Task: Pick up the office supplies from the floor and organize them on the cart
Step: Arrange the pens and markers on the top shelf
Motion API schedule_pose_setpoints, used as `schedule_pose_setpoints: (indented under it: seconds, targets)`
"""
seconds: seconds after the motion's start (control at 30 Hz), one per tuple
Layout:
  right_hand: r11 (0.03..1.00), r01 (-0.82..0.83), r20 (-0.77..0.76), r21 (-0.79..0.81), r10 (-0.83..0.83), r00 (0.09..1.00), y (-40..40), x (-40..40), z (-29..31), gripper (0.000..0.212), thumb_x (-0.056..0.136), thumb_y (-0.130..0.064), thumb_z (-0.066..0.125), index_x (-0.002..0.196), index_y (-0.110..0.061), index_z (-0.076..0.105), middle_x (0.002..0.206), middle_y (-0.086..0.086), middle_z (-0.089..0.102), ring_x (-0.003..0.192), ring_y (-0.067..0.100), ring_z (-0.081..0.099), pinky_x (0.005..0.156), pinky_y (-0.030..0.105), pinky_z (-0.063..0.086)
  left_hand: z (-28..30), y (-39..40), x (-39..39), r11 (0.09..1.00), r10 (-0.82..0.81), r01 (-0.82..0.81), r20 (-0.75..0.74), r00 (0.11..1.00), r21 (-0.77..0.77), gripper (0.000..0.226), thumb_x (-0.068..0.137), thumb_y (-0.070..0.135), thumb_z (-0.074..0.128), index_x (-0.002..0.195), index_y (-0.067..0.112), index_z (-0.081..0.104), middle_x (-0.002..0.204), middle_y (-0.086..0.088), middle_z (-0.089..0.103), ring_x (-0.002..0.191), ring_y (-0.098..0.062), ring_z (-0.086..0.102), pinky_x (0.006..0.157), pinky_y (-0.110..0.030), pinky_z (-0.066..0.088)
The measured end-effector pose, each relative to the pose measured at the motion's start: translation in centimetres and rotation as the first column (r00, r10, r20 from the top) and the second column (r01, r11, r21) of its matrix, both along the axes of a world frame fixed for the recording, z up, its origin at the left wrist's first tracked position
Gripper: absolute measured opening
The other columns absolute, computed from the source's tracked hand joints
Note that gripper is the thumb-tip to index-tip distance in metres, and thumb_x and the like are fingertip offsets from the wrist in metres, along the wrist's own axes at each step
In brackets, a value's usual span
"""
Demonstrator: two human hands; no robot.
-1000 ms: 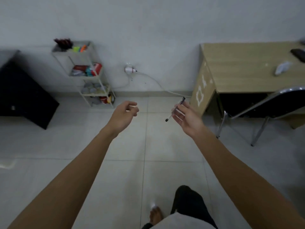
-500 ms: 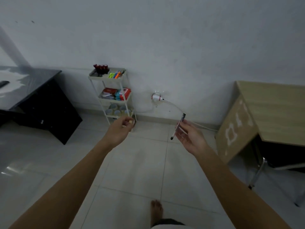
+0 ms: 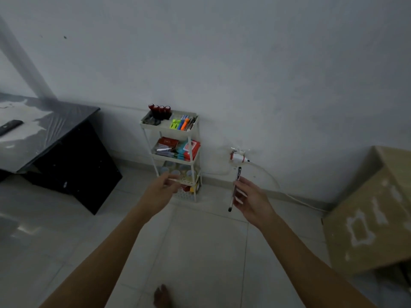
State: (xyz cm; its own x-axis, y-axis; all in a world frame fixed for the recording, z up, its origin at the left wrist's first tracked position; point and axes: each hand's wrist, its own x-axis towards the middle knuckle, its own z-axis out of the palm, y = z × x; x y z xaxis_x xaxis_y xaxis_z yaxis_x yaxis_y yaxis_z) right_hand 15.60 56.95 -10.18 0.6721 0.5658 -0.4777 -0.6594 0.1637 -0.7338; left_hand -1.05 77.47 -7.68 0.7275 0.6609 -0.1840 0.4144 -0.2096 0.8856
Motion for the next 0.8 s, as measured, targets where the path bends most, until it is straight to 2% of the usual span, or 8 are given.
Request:
schedule_pose_setpoints:
  seconds: [0.1,0.27,0.37,0.5,0.6,0.7,0.8]
  targets:
    - [0.999,0.029,0.022,-0.022,-0.029,0.999,5.7,1.2,-0.1,0.024,0.089,-0.005,0.068,0.112,-0.013,0.067,0.085,0.004,0.069,0.070,0.017,0.063,0.066,0.033,0.051,-0.7,5.9,1.7,1.000,-0.008,0.008,0.026,1.000,-0.012,0.014,0.097,0.021,0.059,0.111,0.021,0.062,0.097,-0.001,0.065,0.085,-0.010,0.065,0.055,-0.010,0.045]
    - [0.994,0.107,0.018,-0.018,-0.106,0.994,14.6,3.3,-0.2,0.038,0.088,-0.008,0.070,0.125,-0.007,0.064,0.090,0.006,0.071,0.072,0.017,0.066,0.072,0.034,0.052,-1.0,16.0,5.5,0.994,-0.110,0.109,0.026,0.994,0.019,0.017,0.096,0.022,0.060,0.112,0.020,0.062,0.102,-0.004,0.067,0.091,-0.017,0.067,0.072,-0.027,0.053]
    - [0.985,0.173,-0.003,0.010,-0.173,0.985,18.8,3.6,0.1,0.035,0.089,-0.010,0.070,0.123,-0.005,0.065,0.086,0.007,0.071,0.069,0.016,0.065,0.076,0.038,0.051,-0.7,20.9,7.8,0.984,-0.174,0.174,0.005,0.985,0.038,0.017,0.095,0.015,0.060,0.112,0.015,0.060,0.103,-0.006,0.067,0.092,-0.019,0.067,0.072,-0.026,0.052]
    - [0.974,0.224,-0.029,-0.017,-0.224,0.974,23.1,4.9,0.0,0.032,0.089,-0.011,0.070,0.121,-0.008,0.066,0.082,0.005,0.069,0.065,0.014,0.064,0.063,0.031,0.053,-1.1,26.5,11.3,0.969,-0.238,0.239,-0.030,0.971,0.056,0.015,0.095,0.016,0.061,0.110,0.020,0.059,0.107,-0.003,0.066,0.093,-0.014,0.066,0.073,-0.024,0.053]
    - [0.975,0.221,-0.008,-0.027,-0.221,0.975,26.4,7.1,-0.1,0.027,0.089,-0.013,0.070,0.116,-0.011,0.067,0.083,0.004,0.069,0.067,0.014,0.065,0.063,0.031,0.053,-1.6,30.1,13.9,0.952,-0.296,0.299,-0.054,0.954,0.057,0.021,0.097,0.019,0.059,0.118,0.016,0.059,0.108,0.000,0.064,0.098,-0.014,0.065,0.070,-0.020,0.051]
    - [0.976,0.214,0.028,-0.037,-0.213,0.977,29.9,10.6,-0.5,0.012,0.092,-0.012,0.066,0.104,-0.012,0.070,0.083,0.003,0.071,0.070,0.014,0.066,0.067,0.031,0.052,-2.1,33.9,16.8,0.942,-0.325,0.329,-0.056,0.944,0.070,0.022,0.097,0.022,0.058,0.118,0.015,0.060,0.108,-0.001,0.066,0.098,-0.016,0.066,0.076,-0.026,0.055]
    - [0.975,0.188,0.080,-0.116,-0.180,0.981,34.1,14.5,-1.2,0.017,0.092,-0.010,0.066,0.109,-0.007,0.067,0.085,0.005,0.071,0.071,0.014,0.066,0.062,0.028,0.053,-3.0,38.6,19.7,0.956,-0.281,0.286,-0.083,0.956,0.065,0.018,0.097,0.022,0.058,0.115,0.020,0.058,0.104,0.000,0.066,0.093,-0.015,0.066,0.069,-0.023,0.051]
